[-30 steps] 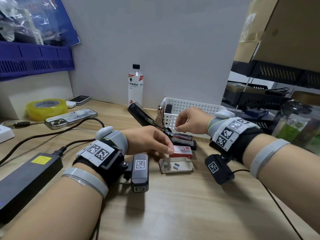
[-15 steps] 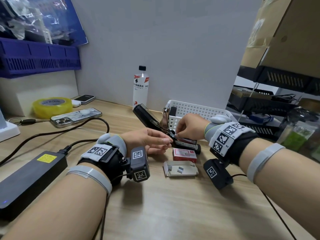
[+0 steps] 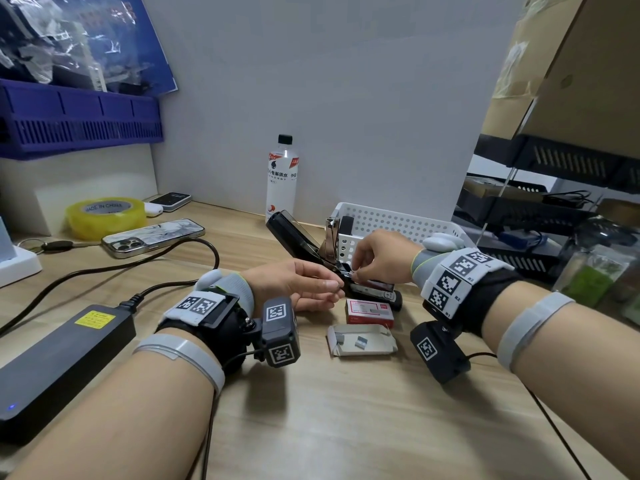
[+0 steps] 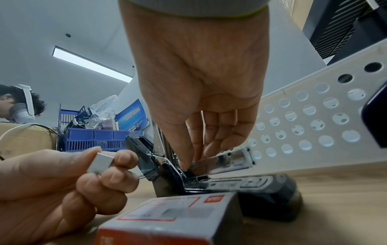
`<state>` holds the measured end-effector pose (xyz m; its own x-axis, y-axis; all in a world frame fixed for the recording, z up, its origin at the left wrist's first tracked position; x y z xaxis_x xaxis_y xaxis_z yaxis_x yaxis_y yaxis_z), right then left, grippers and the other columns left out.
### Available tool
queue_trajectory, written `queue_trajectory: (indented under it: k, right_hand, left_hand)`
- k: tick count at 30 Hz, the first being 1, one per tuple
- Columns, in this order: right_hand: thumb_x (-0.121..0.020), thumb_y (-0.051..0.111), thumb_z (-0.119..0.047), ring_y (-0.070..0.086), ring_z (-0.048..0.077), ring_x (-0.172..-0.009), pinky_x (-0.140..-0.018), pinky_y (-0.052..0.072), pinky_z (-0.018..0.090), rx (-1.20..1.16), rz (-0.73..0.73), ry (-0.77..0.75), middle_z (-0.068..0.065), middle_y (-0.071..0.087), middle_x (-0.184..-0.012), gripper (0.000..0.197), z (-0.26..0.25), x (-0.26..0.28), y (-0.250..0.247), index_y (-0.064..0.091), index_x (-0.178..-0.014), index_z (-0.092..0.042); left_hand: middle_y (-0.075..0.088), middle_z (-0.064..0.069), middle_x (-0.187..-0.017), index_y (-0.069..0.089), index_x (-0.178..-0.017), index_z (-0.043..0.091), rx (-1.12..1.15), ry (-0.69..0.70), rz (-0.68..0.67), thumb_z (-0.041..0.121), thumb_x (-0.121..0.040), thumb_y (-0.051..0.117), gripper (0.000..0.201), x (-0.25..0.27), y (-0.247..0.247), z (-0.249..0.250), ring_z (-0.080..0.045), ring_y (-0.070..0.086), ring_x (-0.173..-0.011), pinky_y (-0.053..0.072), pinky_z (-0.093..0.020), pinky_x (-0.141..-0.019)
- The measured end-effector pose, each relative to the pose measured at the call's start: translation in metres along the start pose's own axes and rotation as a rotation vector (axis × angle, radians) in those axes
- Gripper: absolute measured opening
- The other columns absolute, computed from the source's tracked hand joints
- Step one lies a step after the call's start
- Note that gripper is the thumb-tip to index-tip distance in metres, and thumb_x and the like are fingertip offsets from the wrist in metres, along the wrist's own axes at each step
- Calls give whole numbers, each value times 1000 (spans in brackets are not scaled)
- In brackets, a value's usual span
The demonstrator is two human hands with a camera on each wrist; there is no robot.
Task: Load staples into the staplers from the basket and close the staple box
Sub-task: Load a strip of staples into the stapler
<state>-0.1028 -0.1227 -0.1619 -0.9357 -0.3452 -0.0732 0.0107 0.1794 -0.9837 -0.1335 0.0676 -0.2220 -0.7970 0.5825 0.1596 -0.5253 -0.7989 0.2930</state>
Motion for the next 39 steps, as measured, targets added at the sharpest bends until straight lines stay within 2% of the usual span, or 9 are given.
queue_trajectory:
  k: [3, 7, 11, 23, 27, 30, 33, 36, 39]
  right_hand:
    - [-83, 76, -25, 62, 11, -82, -67, 47, 22, -23, 46, -25, -11, 66, -83, 5, 1, 3, -4, 73, -86, -29]
    - [-86, 70, -17, 66, 13, -87, -78, 56, 28, -53, 72, -60, -8, 70, -90, 14, 0, 7, -5, 75, -91, -29]
    - [-87, 67, -15, 66, 12, -87, -79, 57, 30, -40, 78, -89, -9, 70, -89, 22, -4, 10, -3, 79, -99, -30]
    - [-84, 68, -13, 61, 11, -75, -73, 53, 27, 1, 71, -109, -14, 63, -72, 20, -5, 10, -3, 80, -89, -27]
    - [-88, 55, -8, 64, 14, -83, -78, 55, 29, 26, 35, -74, -9, 71, -87, 35, -5, 13, -3, 81, -90, -32]
    - [-88, 52, -7, 65, 15, -89, -82, 56, 31, 28, 12, -46, -10, 72, -96, 40, -2, 16, -3, 81, -91, -35]
    - [-89, 50, -7, 63, 15, -87, -82, 53, 27, 34, 3, -29, -12, 68, -91, 41, 0, 20, -7, 82, -93, -34]
    - [-88, 49, -8, 65, 16, -87, -83, 55, 30, 28, 8, -19, -9, 73, -94, 41, 1, 24, -9, 82, -91, -34]
    - [-88, 49, -9, 68, 17, -87, -83, 57, 33, -13, 8, 15, -10, 73, -96, 42, 7, 27, -8, 80, -87, -36]
  left_hand:
    - [71, -22, -100, 72, -102, -2, -2, -10, -2, -1, -82, 68, 20, 0, -1, 0, -27, 71, -92, 54, -37, -94]
    - [70, -23, -100, 69, -105, -5, 12, -20, 14, -4, -85, 65, 20, 0, 2, 2, -27, 72, -89, 59, -35, -87]
    - [70, -23, -101, 68, -107, -5, 10, -33, 18, -5, -88, 63, 20, 1, 2, 3, -27, 72, -89, 58, -36, -88]
    - [71, -22, -97, 70, -101, -3, -13, -11, 3, -3, -84, 66, 18, -2, 1, 0, -26, 72, -88, 54, -38, -93]
    - [71, -22, -99, 69, -105, -4, -29, -8, -3, -3, -84, 66, 21, -1, 2, 0, -27, 71, -90, 55, -37, -93]
    - [71, -22, -101, 66, -108, -5, -54, -1, -22, -3, -84, 67, 24, 1, 5, 1, -28, 71, -94, 58, -34, -88]
    - [71, -20, -106, 67, -105, 0, -140, -4, -54, -2, -86, 67, 20, 2, 10, 2, -26, 71, -94, 60, -28, -79]
    - [71, -14, -109, 67, -108, 1, -324, -3, -88, 1, -87, 68, 21, 2, 20, 2, -18, 69, -88, 54, -16, -66]
    - [69, -17, -118, 67, -115, 0, -488, 8, -120, 5, -89, 68, 26, 3, 25, 2, -13, 64, -86, 48, -15, -63]
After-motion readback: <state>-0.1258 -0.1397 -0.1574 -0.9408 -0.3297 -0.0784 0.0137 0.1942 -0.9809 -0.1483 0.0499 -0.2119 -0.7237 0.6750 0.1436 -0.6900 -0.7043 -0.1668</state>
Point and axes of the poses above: each hand's wrist, its own x-axis away from the middle knuckle, its own y-axis out of the palm, z = x × y, the point moved 2 cm from there along -x, towards the middle knuckle
